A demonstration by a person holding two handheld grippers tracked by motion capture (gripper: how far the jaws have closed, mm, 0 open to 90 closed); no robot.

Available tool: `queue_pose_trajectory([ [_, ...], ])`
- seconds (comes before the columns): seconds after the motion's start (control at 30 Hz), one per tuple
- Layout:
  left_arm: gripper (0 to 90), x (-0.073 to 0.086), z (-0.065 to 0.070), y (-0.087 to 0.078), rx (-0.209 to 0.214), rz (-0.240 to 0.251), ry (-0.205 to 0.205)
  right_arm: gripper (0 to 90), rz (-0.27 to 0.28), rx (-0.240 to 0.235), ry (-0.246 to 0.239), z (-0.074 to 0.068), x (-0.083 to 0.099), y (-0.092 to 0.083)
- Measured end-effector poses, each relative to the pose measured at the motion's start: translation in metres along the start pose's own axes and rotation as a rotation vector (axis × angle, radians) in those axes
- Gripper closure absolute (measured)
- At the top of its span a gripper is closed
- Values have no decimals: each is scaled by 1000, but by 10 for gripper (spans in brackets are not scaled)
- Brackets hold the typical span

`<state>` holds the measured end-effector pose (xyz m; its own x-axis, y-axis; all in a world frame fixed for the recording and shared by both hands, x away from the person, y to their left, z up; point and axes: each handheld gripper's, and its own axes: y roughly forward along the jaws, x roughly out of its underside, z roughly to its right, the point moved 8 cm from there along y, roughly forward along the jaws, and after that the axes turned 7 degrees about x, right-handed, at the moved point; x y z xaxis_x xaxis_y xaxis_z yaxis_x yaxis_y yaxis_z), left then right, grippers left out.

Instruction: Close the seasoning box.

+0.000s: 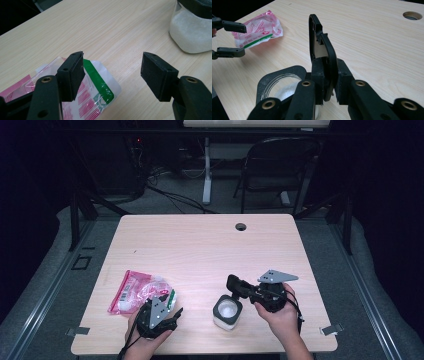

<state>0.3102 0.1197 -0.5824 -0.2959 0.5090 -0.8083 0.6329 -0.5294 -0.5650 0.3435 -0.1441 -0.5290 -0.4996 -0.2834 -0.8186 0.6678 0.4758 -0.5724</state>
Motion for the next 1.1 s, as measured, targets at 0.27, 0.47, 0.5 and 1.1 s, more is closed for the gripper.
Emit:
queue_pose_trajectory([
  [0.27,354,0,0,0,-1,1,-1,813,-6,-10,-9,-1,0,-1],
  [0.47,355,0,0,0,0,2,1,817,-8,-6,-23,-2,1,-2],
  [0.5,355,0,0,0,1,3,0,817,-7,-6,-25,-2,1,-2],
  [1.1,356,-1,-1,-1,-2,10,-8,818,-6,15,-72,-6,0,-3],
])
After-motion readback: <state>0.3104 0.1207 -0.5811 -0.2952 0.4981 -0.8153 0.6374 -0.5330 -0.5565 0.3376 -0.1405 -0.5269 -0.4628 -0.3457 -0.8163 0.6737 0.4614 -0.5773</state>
